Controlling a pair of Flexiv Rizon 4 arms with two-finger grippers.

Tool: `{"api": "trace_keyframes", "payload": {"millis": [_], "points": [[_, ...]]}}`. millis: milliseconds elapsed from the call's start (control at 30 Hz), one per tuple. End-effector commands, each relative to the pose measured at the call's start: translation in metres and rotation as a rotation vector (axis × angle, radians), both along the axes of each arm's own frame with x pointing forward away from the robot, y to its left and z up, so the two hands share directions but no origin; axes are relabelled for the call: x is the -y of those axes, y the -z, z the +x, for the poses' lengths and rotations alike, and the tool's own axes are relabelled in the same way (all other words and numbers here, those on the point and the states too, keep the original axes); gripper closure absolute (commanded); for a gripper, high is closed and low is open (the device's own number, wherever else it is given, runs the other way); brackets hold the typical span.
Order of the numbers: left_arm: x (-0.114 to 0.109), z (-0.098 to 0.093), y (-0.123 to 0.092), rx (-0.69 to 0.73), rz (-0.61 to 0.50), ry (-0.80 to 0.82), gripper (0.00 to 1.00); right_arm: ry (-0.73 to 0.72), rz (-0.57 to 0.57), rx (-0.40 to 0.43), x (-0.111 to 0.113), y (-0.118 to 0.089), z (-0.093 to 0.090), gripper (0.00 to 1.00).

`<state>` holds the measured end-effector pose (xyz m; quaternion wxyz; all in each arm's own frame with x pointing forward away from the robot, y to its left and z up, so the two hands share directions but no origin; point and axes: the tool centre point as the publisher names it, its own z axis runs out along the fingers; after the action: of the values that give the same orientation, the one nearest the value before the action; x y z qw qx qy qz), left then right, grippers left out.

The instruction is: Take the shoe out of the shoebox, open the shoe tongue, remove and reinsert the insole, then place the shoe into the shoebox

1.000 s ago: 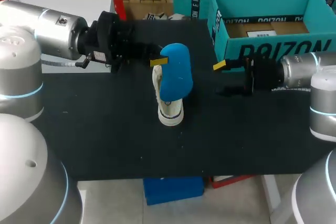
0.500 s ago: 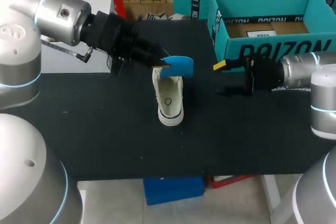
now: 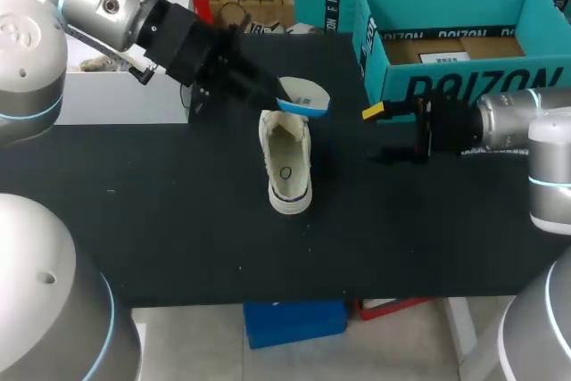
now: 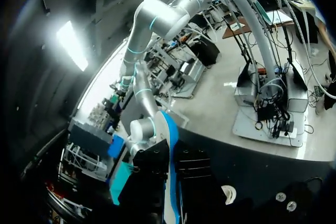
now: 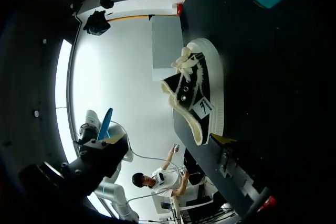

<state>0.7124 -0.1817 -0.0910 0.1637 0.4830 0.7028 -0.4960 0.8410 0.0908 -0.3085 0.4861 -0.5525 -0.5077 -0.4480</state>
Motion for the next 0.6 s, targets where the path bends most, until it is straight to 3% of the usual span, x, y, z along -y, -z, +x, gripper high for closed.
{"api": "trace_keyframes", "payload": {"millis": [33, 200, 233, 267, 333, 367, 500, 600], "points": [[0.001, 0.002, 0.000, 0.001, 0.004, 0.003, 1.00, 0.002, 0.000, 0.001, -0.001, 0.001, 0.000, 0.00], [0.003, -0.019, 0.005, 0.104, 0.062, 0.030, 1.00, 0.002, 0.000, 0.001, -0.001, 0.001, 0.000, 0.00], [0.003, -0.026, 0.007, 0.139, 0.062, 0.038, 1.00, 0.002, 0.000, 0.001, -0.001, 0.001, 0.000, 0.00], [0.001, -0.035, 0.009, 0.188, 0.131, 0.049, 1.00, 0.002, 0.000, 0.001, -0.001, 0.001, 0.000, 0.00], [-0.001, -0.054, 0.012, 0.230, 0.089, 0.025, 1.00, 0.002, 0.000, 0.001, -0.001, 0.001, 0.000, 0.00], [-0.002, -0.062, 0.014, 0.302, 0.159, 0.044, 1.00, 0.002, 0.000, 0.001, -0.001, 0.001, 0.000, 0.00], [-0.014, -0.091, 0.032, 0.397, 0.099, -0.020, 1.00, 0.002, 0.000, 0.001, -0.001, 0.001, 0.000, 0.00], [-0.025, -0.101, 0.042, 0.468, 0.049, -0.077, 1.00, 0.002, 0.000, 0.001, -0.001, 0.001, 0.000, 0.00]]}}
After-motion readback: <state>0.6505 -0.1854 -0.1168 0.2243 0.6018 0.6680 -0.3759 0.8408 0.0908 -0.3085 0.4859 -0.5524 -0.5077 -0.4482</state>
